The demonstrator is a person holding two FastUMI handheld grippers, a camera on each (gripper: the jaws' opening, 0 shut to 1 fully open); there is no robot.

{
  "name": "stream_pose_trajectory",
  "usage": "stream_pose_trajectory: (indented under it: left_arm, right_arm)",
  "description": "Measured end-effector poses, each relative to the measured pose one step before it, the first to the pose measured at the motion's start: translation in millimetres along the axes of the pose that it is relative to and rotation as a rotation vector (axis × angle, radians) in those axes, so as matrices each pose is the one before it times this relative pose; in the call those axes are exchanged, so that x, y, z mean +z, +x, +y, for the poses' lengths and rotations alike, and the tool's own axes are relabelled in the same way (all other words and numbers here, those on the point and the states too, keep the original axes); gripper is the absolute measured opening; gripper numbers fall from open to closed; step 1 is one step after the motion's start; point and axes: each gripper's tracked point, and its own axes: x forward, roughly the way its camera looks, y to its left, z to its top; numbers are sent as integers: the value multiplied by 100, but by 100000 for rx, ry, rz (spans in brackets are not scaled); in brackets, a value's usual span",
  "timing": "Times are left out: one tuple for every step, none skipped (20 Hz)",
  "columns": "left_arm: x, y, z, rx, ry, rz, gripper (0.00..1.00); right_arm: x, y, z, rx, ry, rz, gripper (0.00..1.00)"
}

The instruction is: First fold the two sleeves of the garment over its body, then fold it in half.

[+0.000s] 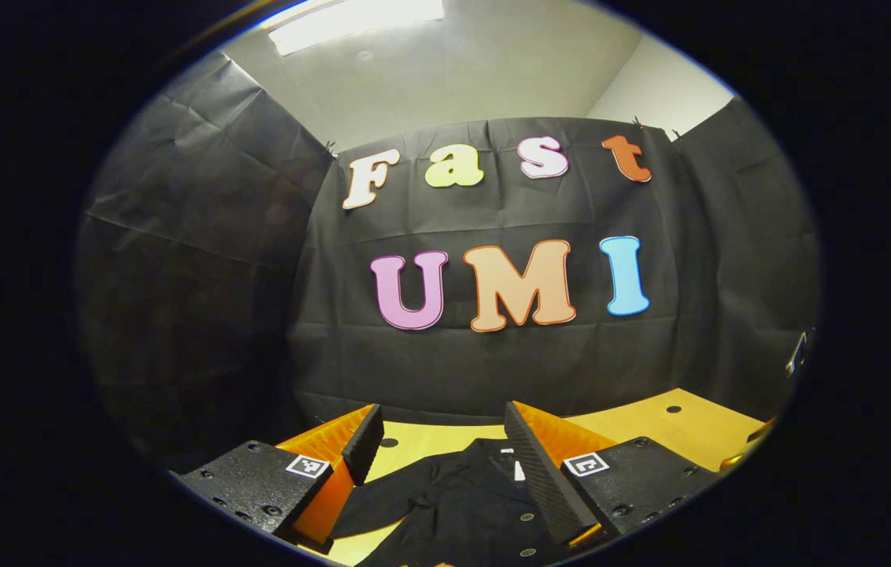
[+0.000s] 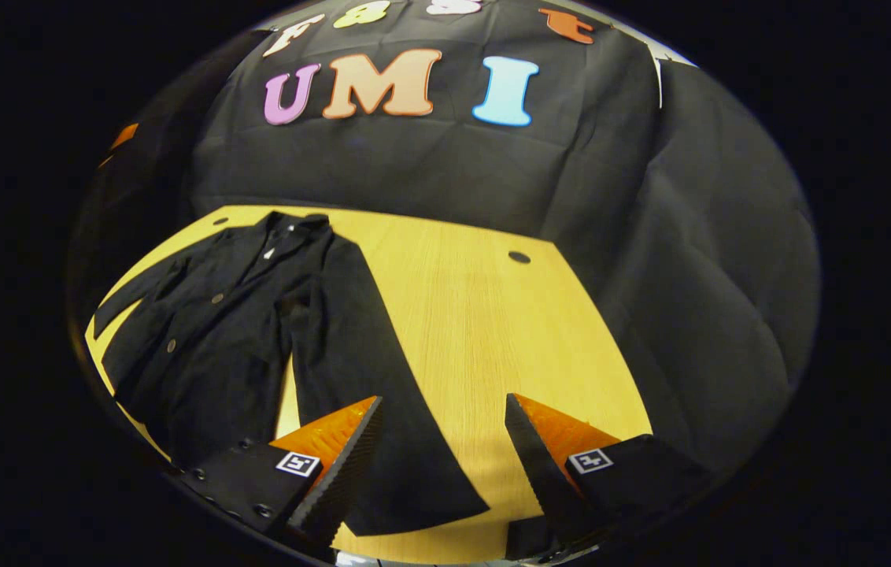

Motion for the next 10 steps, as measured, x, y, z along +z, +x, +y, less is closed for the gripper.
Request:
stream_pose_trajectory:
  left_arm:
    - [80, -24, -328, -25, 266, -118, 92]
    - [60, -95, -378, 14, 72, -111, 92]
    - [78, -23, -343, 84, 49, -112, 92]
    - [-130, -3, -268, 207, 229, -5, 93]
    - [-62, 22, -262, 221, 307, 102, 93]
    - [-29, -126, -274, 303, 262, 207, 92]
    - [10, -131, -291, 78, -41, 123, 92]
    - [-31, -123, -303, 175, -100, 5, 92]
    - [164, -5, -286, 159, 77, -129, 92]
    - [-104, -121, -239, 81, 278, -20, 93]
  right_arm:
    - [-1031, 408, -188, 625, -864, 3506, 98]
    - [-1093, 372, -152, 383, -665, 3584, 99]
    - [-1023, 316, -149, 623, -472, 3458, 99]
    - [-1100, 309, 68, 1319, 243, 3295, 99]
    - [-880, 317, 139, 1787, 422, 3042, 99]
    - [-955, 395, 92, 1740, 263, 3241, 100]
    - [-781, 137, -60, 868, 17, 2403, 99]
    - [-702, 138, 3, 795, -279, 1841, 99]
    - [-556, 152, 13, 481, -357, 1446, 100]
    - [-461, 130, 97, 603, -409, 847, 99]
